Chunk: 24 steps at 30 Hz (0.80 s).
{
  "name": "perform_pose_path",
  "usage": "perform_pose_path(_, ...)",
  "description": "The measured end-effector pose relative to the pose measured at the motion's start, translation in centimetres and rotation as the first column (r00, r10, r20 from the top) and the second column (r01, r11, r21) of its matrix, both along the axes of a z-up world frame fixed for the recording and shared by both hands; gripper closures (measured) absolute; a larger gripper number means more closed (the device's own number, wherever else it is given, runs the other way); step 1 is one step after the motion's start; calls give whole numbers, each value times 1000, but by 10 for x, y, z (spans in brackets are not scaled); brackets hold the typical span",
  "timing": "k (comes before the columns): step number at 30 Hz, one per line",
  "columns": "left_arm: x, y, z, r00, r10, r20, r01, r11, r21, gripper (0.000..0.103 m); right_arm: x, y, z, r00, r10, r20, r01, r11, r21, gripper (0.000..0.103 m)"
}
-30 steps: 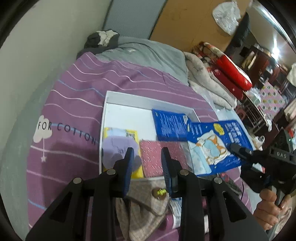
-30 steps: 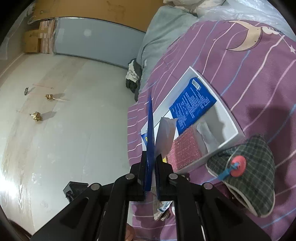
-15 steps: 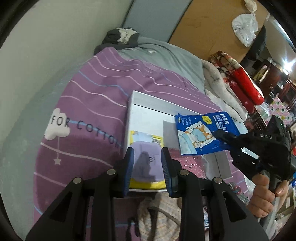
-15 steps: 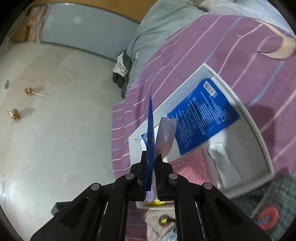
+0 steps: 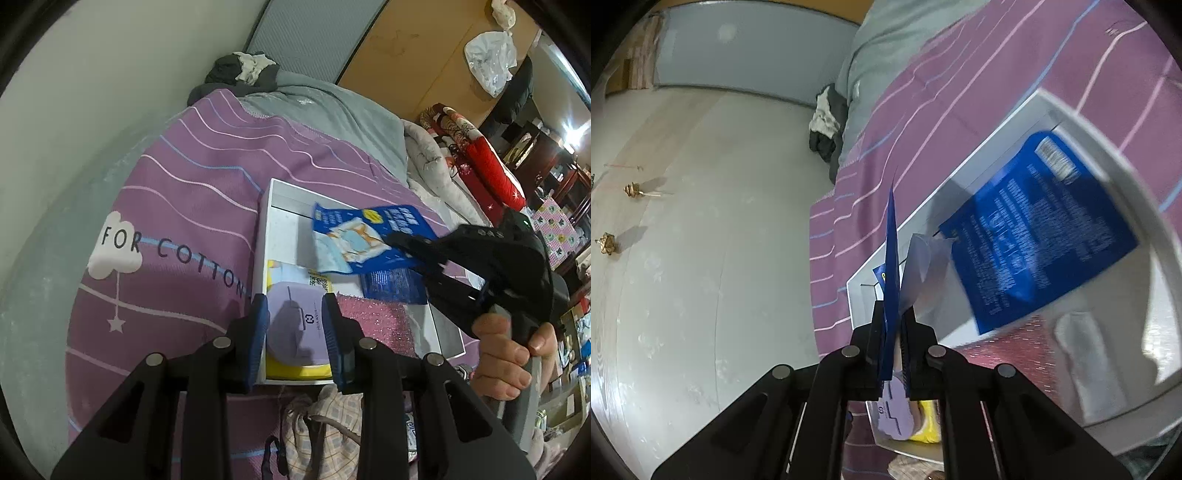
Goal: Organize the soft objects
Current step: 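Lift and carry the eye-mask packet over the white box with the right gripper, then lower the eye-mask packet into the box and open the right gripper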
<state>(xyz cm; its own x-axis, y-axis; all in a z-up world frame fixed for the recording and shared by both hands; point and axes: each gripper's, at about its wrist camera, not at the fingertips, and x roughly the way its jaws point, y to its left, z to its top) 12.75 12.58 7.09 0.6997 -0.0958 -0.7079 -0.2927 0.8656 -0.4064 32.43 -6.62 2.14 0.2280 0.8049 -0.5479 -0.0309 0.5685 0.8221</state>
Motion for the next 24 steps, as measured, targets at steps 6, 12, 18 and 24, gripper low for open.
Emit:
perform_pose_path(6,-1,2,-1,1000,-1,0,1,1000,0,71,7,33,-10,998,57,-25,-57,998,2,98)
perform_pose_path(12,0,2,-3,1000,-3,-8,3,1000,-3,71,15,56,-22,997,67,-31,-68,997,-37,98)
perform_pose_path(18,2,1,-3,1000,-5,-11,5,1000,0,71,20,60,-29,998,58,-26,-61,994,-94,98)
perform_pose_path(24,3,0,-3,1000,-8,-12,9,1000,6,71,16,67,-31,997,65,33,-56,972,-226,97)
